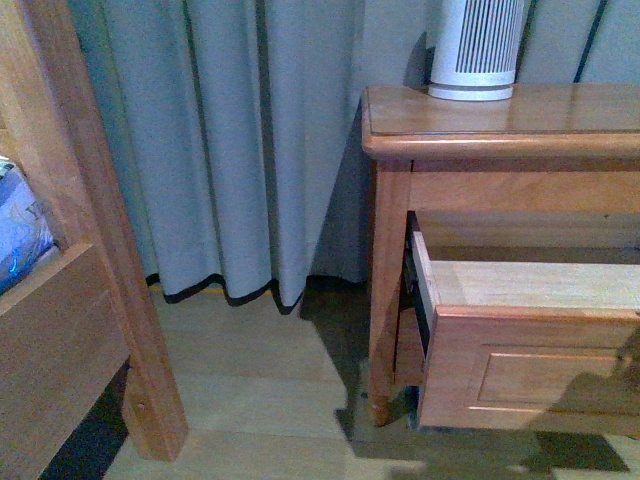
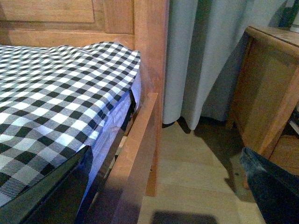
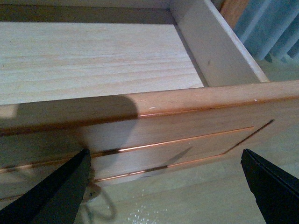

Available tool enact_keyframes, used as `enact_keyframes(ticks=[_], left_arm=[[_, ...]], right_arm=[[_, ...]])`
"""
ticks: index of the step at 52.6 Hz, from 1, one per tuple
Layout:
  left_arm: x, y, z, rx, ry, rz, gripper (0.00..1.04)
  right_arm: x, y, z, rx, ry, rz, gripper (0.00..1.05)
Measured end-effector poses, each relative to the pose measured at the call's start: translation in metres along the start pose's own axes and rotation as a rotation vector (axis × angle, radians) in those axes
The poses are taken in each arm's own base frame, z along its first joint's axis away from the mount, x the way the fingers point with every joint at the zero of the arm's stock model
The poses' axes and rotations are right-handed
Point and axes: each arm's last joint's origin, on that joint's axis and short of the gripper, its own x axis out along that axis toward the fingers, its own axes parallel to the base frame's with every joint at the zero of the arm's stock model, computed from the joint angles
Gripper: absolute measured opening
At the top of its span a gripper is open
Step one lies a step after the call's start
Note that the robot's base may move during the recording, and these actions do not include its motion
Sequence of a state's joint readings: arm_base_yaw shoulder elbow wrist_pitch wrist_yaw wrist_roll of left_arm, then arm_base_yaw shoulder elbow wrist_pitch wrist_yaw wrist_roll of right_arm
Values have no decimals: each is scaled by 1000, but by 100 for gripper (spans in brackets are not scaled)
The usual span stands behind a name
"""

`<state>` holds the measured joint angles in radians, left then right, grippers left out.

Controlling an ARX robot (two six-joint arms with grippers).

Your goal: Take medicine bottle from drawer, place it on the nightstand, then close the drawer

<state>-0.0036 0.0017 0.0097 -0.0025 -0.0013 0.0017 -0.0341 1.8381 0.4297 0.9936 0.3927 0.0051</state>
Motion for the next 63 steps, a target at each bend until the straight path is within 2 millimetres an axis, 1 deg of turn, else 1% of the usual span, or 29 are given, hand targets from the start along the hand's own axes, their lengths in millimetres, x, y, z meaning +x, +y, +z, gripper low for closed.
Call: enact_keyframes(ticks=[8,13,17,20,24,29,35,40,53,56,59,63], left_arm=[[0,0,0,0,0,0,98],[0,0,0,0,0,0,98],[0,0,0,0,0,0,98],[0,0,0,0,0,0,98],[0,0,0,0,0,0,98],[0,0,0,0,0,0,98],[0,0,0,0,0,0,98],[0,0,0,0,0,0,98],[0,0,0,0,0,0,98],[0,0,0,0,0,0,98],[0,0,0,0,0,0,98],[0,0,0,0,0,0,98]], right_arm=[[31,12,9,-11,-41,-12,98],[57,20,18,-22,-73,-22,98],[74,25,25,-28,-81,-28,98],[96,30,37,-33,-83,-37,98],[113,32,46,-36,-84,-49,98],[135,33,57,-48,-56,-107,98],[152,33,66,-63,-38,-151,98],[158,33,71,-72,-24,-167,98],[157,35,72,-61,-4,-156,98],[153,34,72,-35,9,-135,98],[142,34,73,-20,16,-126,98],[120,31,76,10,28,-105,98]])
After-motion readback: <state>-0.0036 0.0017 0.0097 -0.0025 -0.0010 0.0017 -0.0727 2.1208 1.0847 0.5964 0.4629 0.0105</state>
